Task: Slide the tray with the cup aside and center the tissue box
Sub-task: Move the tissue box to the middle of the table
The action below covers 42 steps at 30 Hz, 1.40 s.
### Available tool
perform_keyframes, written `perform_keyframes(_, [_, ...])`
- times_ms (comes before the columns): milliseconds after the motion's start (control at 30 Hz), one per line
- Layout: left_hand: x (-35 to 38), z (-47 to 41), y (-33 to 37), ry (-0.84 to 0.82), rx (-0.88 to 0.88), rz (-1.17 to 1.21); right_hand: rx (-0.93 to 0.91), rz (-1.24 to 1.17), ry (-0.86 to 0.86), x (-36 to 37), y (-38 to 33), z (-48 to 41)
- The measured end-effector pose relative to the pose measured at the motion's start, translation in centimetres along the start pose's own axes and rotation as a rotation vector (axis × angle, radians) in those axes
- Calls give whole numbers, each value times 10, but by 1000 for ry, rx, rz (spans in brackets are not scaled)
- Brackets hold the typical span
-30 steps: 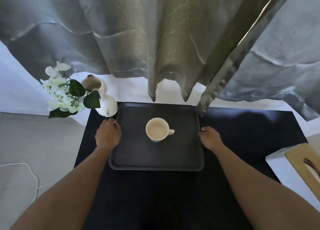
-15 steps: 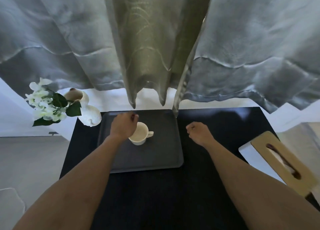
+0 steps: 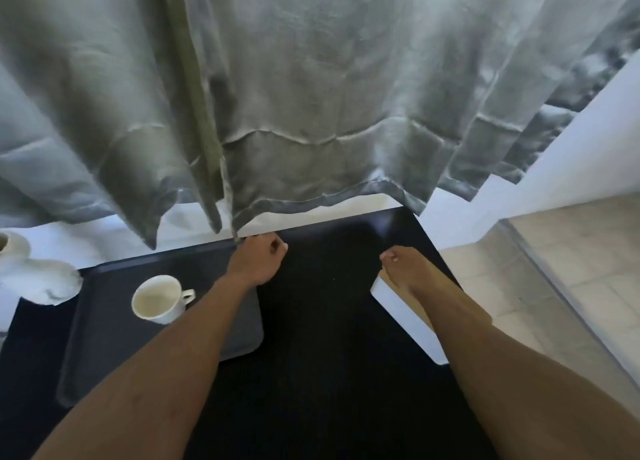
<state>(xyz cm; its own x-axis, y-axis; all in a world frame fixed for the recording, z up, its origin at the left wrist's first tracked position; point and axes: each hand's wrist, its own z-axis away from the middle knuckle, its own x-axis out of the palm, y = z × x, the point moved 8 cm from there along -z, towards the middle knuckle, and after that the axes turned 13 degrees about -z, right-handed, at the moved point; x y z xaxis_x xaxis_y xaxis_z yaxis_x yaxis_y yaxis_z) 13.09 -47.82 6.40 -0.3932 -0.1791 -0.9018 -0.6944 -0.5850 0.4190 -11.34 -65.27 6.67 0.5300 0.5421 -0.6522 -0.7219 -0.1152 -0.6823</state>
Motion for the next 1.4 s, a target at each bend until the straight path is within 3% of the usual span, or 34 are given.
perform_keyframes(267, [72,-29,112,-166,73,-9,159,-102,264,-87,106,9])
perform_keyframes(367, [105,-36,146,-236,88,-20,312,-137,346,-98,155,20])
perform_keyframes(500, [144,-37,175,-320,73,-28,514,-236,328,-91,203,35])
perform_keyframes(733, [180,-31,191,-473,-10,18,565,-555,258,-61,230,51])
perform_keyframes(900, [192,-28,191,-502,-28,-7,738,-707,89,-35,239,57])
perform_keyframes(1200, [196,-22,183,-524,-17,-172,732,-741,64,-33,245,55])
perform_keyframes(1400, [200,-12,179,-562,-88,-18,711,-732,41,-38,243,48])
